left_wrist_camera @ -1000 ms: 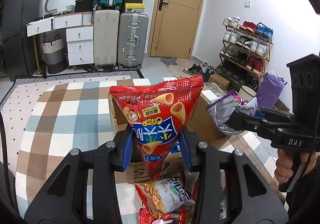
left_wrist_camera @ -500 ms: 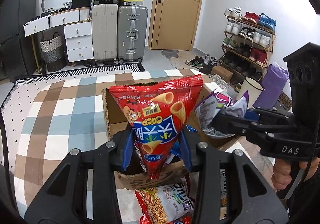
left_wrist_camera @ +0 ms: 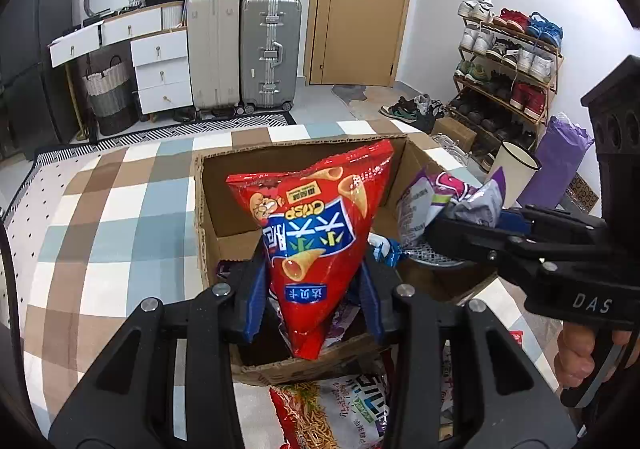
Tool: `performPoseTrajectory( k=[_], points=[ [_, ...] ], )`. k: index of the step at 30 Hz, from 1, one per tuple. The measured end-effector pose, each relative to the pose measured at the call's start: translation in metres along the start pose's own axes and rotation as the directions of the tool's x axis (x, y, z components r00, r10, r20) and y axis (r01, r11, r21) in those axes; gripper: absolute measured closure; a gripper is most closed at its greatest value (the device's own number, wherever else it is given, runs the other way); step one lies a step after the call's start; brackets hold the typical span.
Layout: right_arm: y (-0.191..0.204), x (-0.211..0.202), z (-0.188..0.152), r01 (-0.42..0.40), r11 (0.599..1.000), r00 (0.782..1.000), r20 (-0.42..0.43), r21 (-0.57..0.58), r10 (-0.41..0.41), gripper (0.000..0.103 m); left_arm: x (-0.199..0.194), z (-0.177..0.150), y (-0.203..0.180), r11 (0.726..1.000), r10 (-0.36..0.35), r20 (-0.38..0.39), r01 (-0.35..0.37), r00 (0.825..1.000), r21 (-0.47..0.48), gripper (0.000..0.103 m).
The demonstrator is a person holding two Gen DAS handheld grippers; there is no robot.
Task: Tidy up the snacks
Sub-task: 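Lift and carry both bags over the box with both grippers, then open both grippers to release the bags into the box, then move the right gripper toward the red-and-white balloon snack bag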
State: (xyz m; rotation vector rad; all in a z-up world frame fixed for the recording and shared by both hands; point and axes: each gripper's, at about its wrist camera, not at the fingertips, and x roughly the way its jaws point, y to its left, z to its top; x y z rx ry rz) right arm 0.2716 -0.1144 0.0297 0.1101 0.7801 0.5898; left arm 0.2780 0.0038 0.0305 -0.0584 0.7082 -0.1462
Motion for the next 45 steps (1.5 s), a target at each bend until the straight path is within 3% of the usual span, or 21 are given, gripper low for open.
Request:
performPoseTrajectory(
  k=[18,24,26,30,32,35,37,45],
  points=[
    [0.002,0.011,-0.003,0.088,0.996,0.996,0.003,-0.034,-0.088,0.063,0.013,-0.003,-0.009,0.999,0.048,-0.024,-0.047,0.999,0.012,0.066],
    [0.004,0.005,-0.002,0.082,0.996,0.997,0.014,-0.047,-0.081,0.061,0.009,-0.002,-0.009,0.999,0.037,-0.025,-0.037,0.999,-0.004,0.065],
    [0.004,-0.002,-0.002,0.089,0.994,0.996,0.035,-0.057,-0.088,0.059,0.006,-0.003,-0.009,1.0,0.022,-0.024,-0.022,0.999,-0.007,0.06],
    [0.007,-0.022,-0.002,0.099,0.993,0.992,0.083,-0.071,-0.093,0.047,-0.011,-0.003,-0.008,1.0,0.026,0.01,-0.026,1.0,-0.018,0.024],
    [0.009,-0.031,-0.003,0.101,0.992,0.991,0.096,-0.077,-0.093,0.028,-0.02,-0.003,-0.005,0.999,0.024,0.026,-0.023,0.999,-0.031,0.016],
    [0.01,-0.05,-0.008,0.099,0.992,0.986,0.142,-0.073,-0.088,0.008,-0.036,-0.004,-0.002,0.999,0.022,0.047,-0.02,0.999,-0.047,0.001],
    [0.009,-0.061,-0.012,0.097,0.994,0.983,0.159,-0.056,-0.087,0.0,-0.049,-0.006,0.0,0.998,0.021,0.064,-0.018,0.998,-0.055,0.001],
    [0.012,-0.096,-0.036,0.141,0.987,0.977,0.171,-0.078,-0.126,0.0,-0.091,-0.026,-0.004,0.998,0.041,0.07,-0.038,0.997,-0.042,0.001]
  ],
)
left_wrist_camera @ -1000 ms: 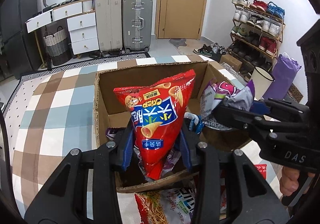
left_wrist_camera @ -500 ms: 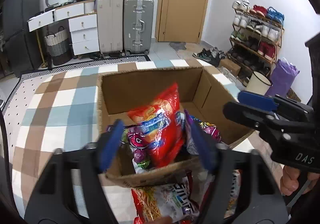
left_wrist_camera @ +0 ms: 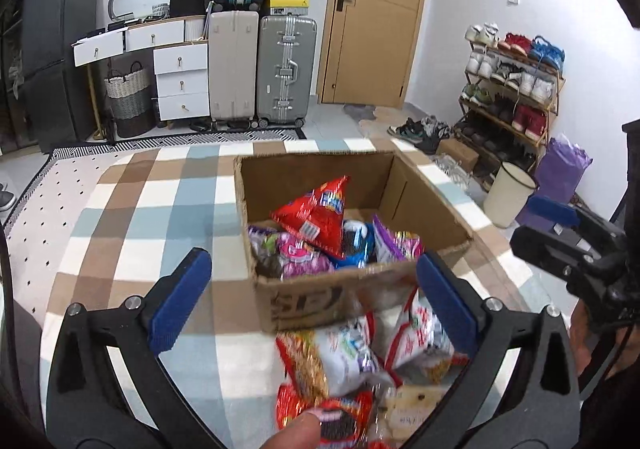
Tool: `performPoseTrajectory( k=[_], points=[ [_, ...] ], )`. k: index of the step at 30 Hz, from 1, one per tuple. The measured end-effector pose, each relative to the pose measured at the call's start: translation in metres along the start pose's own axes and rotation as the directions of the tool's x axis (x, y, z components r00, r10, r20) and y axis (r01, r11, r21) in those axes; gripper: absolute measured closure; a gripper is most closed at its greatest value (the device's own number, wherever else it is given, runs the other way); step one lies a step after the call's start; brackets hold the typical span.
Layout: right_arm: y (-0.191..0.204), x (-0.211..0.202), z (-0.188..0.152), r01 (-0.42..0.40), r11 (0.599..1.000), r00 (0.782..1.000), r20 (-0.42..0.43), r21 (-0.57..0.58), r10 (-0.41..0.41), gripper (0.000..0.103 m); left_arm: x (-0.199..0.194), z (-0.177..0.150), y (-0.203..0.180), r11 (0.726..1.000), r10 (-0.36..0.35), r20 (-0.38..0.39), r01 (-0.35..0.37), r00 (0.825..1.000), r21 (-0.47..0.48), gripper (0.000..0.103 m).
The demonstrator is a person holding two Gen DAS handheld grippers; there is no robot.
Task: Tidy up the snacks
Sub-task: 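Move the right gripper toward the red-and-white balloon snack bag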
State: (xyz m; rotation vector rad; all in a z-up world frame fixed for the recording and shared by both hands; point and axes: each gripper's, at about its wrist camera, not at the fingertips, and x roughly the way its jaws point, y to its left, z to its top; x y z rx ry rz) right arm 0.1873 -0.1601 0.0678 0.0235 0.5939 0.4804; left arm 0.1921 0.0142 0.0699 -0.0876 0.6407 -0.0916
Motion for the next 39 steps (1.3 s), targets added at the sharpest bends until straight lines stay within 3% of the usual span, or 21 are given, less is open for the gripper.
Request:
performPoseTrajectory(
  k=[19,39],
  points=[
    [-0.002,-0.037,-0.048,-0.008,1.0,0.996,-0.086,-0.002,0.008,0.0,-0.063,-0.052,0.003,0.999,0.027,0.004,-0.027,1.0,-0.023,0.001],
    [-0.023,-0.024,-0.086,0.008,1.0,0.986,-0.168,0.018,-0.005,0.0,-0.044,-0.087,0.006,0.999,0.033,-0.079,-0.035,0.996,-0.02,0.001]
  ],
)
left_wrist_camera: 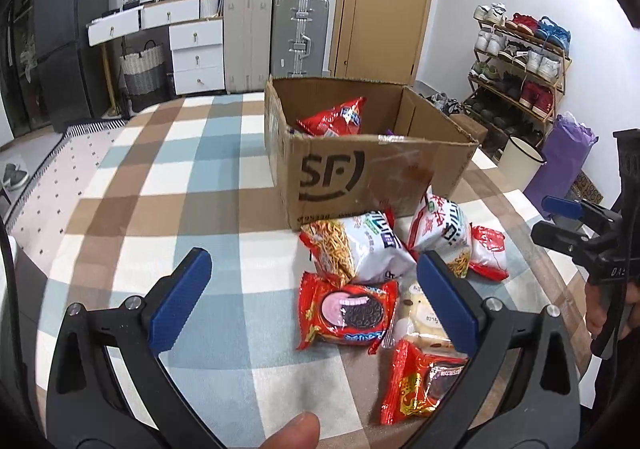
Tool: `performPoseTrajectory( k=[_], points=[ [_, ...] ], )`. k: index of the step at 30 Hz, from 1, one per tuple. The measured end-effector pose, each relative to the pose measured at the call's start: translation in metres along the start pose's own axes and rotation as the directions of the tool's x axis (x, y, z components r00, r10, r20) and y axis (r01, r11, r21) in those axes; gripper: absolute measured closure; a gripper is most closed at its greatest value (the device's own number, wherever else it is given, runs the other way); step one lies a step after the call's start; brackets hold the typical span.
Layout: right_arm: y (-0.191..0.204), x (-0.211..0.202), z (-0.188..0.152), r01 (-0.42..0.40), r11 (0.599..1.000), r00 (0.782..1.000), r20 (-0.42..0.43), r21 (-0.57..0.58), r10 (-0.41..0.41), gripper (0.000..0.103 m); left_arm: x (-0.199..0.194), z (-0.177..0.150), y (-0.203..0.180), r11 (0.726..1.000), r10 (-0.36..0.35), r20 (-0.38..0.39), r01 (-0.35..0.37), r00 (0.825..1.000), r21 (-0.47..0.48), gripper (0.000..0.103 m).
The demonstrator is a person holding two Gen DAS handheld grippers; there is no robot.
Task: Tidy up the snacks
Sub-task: 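Move the right gripper toward the red-and-white balloon snack bag, then grasp the red-and-white bag with the right gripper while the left gripper grasps the red Oreo pack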
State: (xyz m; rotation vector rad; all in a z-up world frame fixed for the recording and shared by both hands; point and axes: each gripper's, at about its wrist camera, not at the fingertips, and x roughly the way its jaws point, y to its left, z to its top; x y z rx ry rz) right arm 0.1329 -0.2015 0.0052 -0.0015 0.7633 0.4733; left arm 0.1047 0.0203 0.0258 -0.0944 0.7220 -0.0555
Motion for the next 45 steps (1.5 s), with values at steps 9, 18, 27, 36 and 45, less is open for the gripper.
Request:
performPoseTrajectory(
  k=[9,18,27,36,45],
  points=[
    [-0.011,0.026,-0.011,0.002,1.0,0.997,-0.075,0.025,0.0,0.0,0.033,-0.016,0.003,1.0,-0.018,-0.095,0.018,0.995,-0.006,0.001],
    [-0.022,0.055,-0.025,0.004,0.997,0.989,-0.146,0.078,0.008,0.0,0.063,-0.026,0.007,0.999,-0.039,-0.178,0.035,0.983,-0.03,0.001],
    [-0.024,0.069,-0.029,0.025,0.998,0.986,-0.163,0.058,-0.015,0.001,0.083,-0.035,0.003,0.999,-0.034,-0.228,0.035,0.973,-0.002,0.001],
    [-0.018,0.074,-0.027,-0.003,1.0,0.985,-0.172,0.031,0.008,0.005,0.088,-0.038,0.007,1.0,-0.008,-0.235,0.009,0.972,0.003,0.001],
    [-0.004,0.081,-0.025,0.041,0.998,0.981,-0.186,-0.048,-0.049,0.017,0.088,-0.04,0.005,1.0,0.008,-0.227,-0.003,0.974,0.021,0.001]
  ],
)
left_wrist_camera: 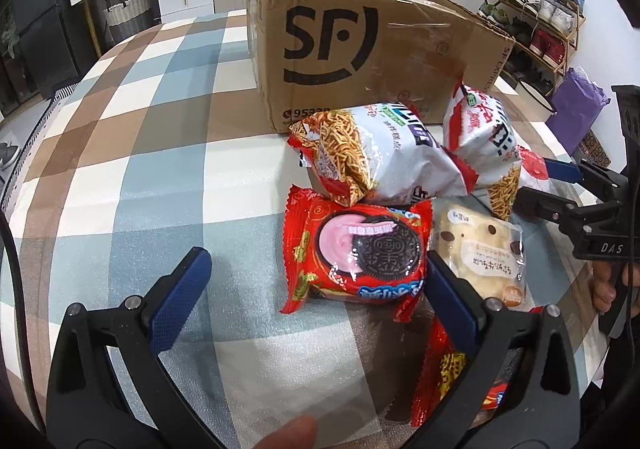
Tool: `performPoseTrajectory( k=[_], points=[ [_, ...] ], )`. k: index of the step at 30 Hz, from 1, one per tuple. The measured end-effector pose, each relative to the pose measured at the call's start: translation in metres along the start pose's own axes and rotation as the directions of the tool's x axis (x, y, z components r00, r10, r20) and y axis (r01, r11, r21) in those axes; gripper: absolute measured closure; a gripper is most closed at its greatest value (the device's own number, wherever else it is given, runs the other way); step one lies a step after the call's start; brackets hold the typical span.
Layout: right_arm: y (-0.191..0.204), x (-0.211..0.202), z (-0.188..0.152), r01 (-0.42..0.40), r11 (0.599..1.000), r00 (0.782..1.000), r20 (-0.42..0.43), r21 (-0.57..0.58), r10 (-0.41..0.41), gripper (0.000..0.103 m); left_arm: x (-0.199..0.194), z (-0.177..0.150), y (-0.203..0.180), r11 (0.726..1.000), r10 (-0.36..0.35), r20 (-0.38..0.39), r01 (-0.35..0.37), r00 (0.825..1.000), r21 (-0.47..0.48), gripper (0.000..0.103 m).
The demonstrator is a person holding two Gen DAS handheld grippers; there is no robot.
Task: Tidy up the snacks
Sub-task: 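Grasp the red-and-white bag with the right gripper while the left gripper grasps the red Oreo pack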
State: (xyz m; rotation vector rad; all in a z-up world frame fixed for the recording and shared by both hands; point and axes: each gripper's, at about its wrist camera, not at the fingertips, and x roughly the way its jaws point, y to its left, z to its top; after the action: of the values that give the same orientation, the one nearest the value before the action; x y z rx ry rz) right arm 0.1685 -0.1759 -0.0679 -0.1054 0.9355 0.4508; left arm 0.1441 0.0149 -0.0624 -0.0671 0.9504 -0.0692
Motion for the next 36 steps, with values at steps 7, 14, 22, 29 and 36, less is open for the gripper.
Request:
performPoseTrajectory(
  k=[7,14,22,29,36],
  points=[
    [0.002,-0.004,-0.002,-0.019,1.0,1.0,0.014,-0.013,0.019,0.039,-0.001,-0.001,0.0,1.0,-0.006,0.0,0.006,1.0,0.003,0.001],
    [-0.003,-0.009,-0.004,-0.044,0.999,0.999,0.03,0.0,0.044,0.048,-0.003,-0.001,-0.002,0.999,0.011,0.011,-0.012,1.0,0.038,0.019],
    [-0.006,-0.013,-0.007,-0.042,0.999,0.999,0.033,0.001,0.042,0.054,-0.01,-0.004,-0.007,0.996,-0.011,0.026,0.009,1.0,0.09,0.057],
    [-0.009,-0.016,-0.007,-0.046,0.999,0.998,0.044,0.005,0.046,0.055,-0.013,-0.005,-0.004,0.997,-0.046,0.034,0.044,0.998,0.071,0.059],
    [-0.014,-0.027,-0.006,-0.047,0.999,0.996,0.079,0.021,0.045,0.055,-0.021,-0.003,-0.003,0.997,-0.059,0.053,0.056,0.997,0.051,0.059]
  ],
)
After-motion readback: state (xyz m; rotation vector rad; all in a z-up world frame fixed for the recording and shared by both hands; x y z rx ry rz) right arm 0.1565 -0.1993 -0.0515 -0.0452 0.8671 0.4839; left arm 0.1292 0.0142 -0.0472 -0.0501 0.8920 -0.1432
